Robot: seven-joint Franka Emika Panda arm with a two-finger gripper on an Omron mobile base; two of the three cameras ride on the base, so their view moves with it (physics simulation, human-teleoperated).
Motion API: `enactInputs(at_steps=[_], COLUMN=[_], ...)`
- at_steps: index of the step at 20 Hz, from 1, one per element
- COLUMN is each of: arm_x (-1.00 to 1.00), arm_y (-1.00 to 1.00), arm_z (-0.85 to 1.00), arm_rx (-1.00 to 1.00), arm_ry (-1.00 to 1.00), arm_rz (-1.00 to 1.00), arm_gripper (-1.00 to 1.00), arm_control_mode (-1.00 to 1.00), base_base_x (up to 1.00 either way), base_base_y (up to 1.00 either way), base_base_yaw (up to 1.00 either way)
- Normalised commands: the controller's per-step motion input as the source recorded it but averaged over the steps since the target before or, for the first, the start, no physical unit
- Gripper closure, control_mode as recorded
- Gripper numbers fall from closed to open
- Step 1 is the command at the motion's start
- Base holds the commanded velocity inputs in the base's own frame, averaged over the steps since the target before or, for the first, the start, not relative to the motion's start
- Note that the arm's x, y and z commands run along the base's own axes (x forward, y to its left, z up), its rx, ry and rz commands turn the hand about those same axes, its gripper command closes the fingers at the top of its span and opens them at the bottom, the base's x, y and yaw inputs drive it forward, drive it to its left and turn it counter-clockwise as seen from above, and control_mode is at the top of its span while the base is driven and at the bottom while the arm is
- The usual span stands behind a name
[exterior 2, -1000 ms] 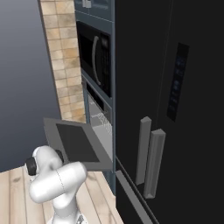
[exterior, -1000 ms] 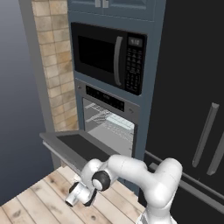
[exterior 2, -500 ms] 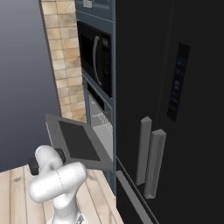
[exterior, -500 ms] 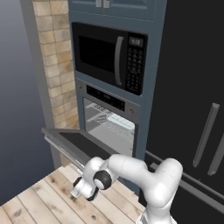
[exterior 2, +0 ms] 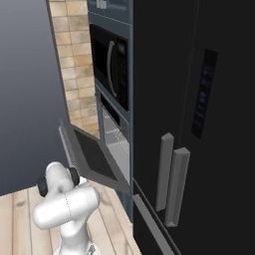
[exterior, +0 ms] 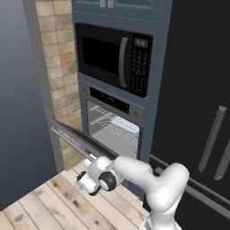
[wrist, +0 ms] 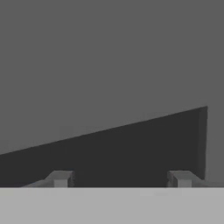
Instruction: Take the baked cake out of the oven and place it on the plate for cooling. Then close the oven door.
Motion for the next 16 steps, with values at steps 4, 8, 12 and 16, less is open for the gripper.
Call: enactInputs(at_steps=[4,8,12,16], arm_x=[0.71,0.7,0.85,1.0], arm_y=[-0.19,-0.19,-0.45,-0.53], arm_z=[0.14,0.0,0.0,0.0], arm_rx=[-0.3,-0.35,-0.29,-0.27], arm_ry=[-0.35,-0.42,-0.34,-0.25], arm_rz=[-0.39,-0.38,-0.35,-0.32], arm_gripper=[-1.0,-1.0,-1.0,-1.0], arm_control_mode=[-1.0,-1.0,-1.0,-1.0], base_base_x=[0.0,0.0,0.0,0.0], base_base_y=[0.0,0.0,0.0,0.0], base_base_yaw=[0.0,0.0,0.0,0.0])
